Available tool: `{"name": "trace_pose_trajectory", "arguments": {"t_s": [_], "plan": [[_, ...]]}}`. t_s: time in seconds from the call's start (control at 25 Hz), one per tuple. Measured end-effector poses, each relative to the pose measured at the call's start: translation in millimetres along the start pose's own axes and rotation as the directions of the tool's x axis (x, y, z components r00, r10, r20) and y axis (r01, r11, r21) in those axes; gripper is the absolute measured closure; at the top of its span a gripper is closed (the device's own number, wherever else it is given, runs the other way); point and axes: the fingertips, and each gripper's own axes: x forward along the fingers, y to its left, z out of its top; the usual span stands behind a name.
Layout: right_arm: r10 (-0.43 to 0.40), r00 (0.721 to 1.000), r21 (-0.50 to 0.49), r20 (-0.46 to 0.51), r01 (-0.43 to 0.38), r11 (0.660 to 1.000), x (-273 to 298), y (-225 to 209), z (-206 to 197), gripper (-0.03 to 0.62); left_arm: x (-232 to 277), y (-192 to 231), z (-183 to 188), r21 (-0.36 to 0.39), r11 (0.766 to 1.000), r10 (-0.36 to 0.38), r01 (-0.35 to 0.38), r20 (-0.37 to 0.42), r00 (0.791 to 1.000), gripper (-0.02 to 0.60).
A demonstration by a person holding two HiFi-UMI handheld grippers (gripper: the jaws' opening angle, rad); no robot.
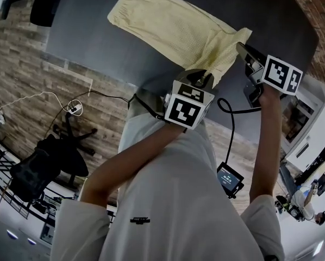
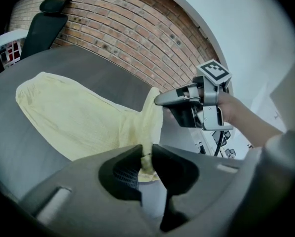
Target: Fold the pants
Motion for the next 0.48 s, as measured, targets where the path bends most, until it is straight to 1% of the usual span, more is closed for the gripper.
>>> {"name": "trace_pose_trajectory", "arguments": {"t_s": [0.24, 0.48], "plan": [[0.039, 0.999, 0.006, -0.003, -0.039, 0.999, 30.1, 20.3, 11.0, 0.568, -9.4, 38.2, 8.7, -0.032, 0.998, 0.051, -0.051, 0.006, 0.999, 0.512], [0.056, 0.998, 0.014, -0.034, -0.056, 0.998, 68.8, 34.0, 16.3, 0.566, -15.2, 75.0, 11.8, -0.054, 0.994, 0.097, -0.098, -0.02, 0.995, 0.512]]}}
